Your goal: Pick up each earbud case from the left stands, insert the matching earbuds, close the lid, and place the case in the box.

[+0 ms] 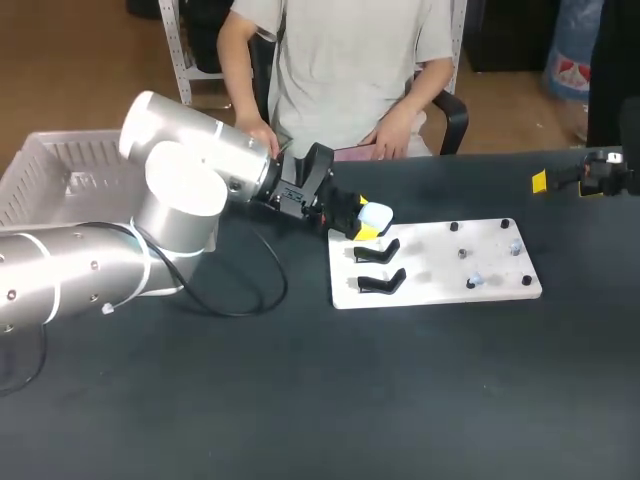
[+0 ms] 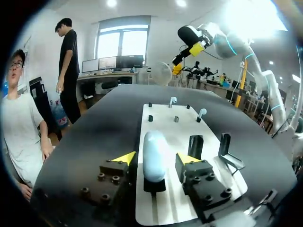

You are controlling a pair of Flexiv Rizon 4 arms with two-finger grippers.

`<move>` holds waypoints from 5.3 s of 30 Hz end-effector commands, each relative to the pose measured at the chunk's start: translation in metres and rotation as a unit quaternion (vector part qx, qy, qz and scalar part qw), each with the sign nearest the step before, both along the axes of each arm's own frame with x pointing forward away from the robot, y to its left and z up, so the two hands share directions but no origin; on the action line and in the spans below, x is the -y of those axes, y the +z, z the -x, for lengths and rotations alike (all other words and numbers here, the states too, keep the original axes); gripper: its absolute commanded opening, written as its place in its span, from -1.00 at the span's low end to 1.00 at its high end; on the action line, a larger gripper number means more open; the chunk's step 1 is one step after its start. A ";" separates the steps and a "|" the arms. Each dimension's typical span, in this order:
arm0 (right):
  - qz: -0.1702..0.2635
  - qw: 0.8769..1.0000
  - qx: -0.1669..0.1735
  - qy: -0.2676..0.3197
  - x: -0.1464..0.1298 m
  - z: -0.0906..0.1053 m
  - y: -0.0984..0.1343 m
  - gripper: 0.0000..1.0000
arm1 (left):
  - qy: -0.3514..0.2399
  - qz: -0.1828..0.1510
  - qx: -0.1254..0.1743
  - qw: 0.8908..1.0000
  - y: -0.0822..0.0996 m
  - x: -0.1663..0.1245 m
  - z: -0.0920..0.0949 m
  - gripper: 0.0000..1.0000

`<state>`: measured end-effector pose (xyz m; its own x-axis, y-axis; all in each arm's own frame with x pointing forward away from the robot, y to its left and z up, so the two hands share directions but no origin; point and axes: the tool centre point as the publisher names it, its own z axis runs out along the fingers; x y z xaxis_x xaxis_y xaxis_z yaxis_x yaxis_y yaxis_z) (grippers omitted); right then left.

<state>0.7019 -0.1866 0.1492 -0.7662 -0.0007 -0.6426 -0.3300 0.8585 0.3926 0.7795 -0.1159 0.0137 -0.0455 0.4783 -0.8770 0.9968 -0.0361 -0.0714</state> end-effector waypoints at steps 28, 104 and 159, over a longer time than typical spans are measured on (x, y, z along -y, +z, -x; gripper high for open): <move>0.001 1.000 -0.001 0.000 0.000 0.000 0.000 1.00 | 0.008 0.004 0.006 1.000 0.000 0.000 -0.003 -0.33; -0.001 1.000 0.004 0.013 -0.016 -0.005 -0.003 1.00 | 0.021 0.213 0.077 0.974 0.141 -0.032 0.082 -1.00; 0.025 0.988 -0.034 0.148 -0.216 0.051 0.012 1.00 | -0.035 0.238 0.051 0.969 0.121 -0.022 0.097 -1.00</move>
<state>0.6426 0.0196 0.1630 -0.7638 -0.2572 -0.5920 -0.5443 0.7497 0.3764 0.6820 -0.0941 0.1352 0.0699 0.0184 -0.9974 0.9919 -0.1073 0.0676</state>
